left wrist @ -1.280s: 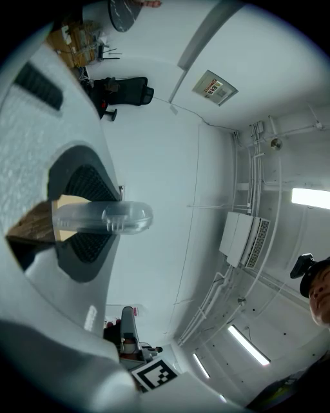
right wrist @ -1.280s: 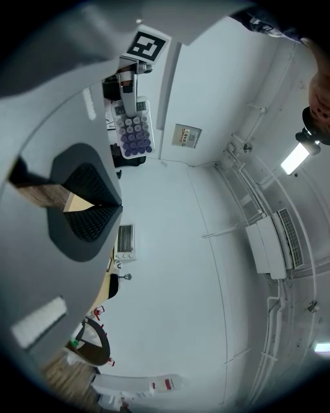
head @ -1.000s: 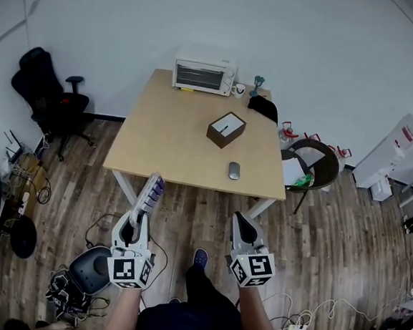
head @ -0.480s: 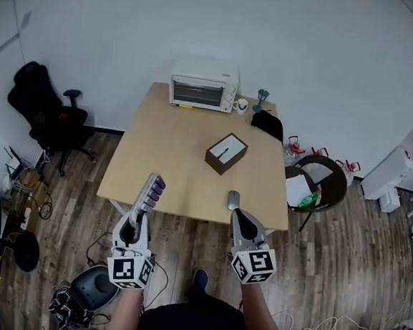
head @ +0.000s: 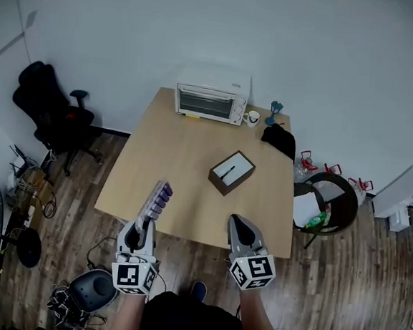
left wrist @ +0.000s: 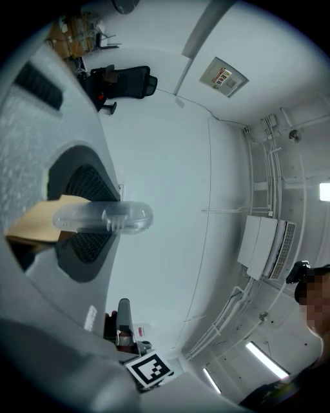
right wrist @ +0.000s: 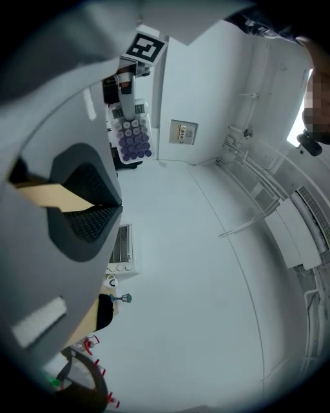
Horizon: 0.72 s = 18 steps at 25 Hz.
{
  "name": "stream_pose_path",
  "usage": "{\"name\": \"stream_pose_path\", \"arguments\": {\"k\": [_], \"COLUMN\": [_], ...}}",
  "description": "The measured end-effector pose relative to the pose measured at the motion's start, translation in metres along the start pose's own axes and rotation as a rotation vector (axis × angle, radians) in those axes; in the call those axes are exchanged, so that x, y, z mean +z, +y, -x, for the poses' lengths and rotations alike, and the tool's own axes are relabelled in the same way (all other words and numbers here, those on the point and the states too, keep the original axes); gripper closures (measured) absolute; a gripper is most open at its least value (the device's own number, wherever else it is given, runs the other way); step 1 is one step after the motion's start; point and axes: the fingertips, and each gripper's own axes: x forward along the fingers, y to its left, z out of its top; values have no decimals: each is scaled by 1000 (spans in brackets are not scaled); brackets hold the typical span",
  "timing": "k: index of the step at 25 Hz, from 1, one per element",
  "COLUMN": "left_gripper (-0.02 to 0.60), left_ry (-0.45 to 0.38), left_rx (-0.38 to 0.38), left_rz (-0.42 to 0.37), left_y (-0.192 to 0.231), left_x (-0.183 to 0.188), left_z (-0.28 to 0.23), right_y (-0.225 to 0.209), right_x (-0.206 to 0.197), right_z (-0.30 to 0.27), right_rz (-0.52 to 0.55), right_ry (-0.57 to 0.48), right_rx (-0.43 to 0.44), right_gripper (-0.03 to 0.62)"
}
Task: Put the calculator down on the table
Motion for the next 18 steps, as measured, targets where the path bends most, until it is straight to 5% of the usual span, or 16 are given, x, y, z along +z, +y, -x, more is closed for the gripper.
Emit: {"name": "stream_pose_path", "arguments": {"k": [18], "left_gripper": [482], "left_ry": [-57], "left_rx": [-26], "left_rz": [-45], "left_y": [100], "left_x": [16], "left_z": [-109], "right_y": [12], "right_x": [14], "right_z": [-135], "right_rz": [82], "right_ry": [-35], "right_rx": [-5], "right_gripper": [586]}}
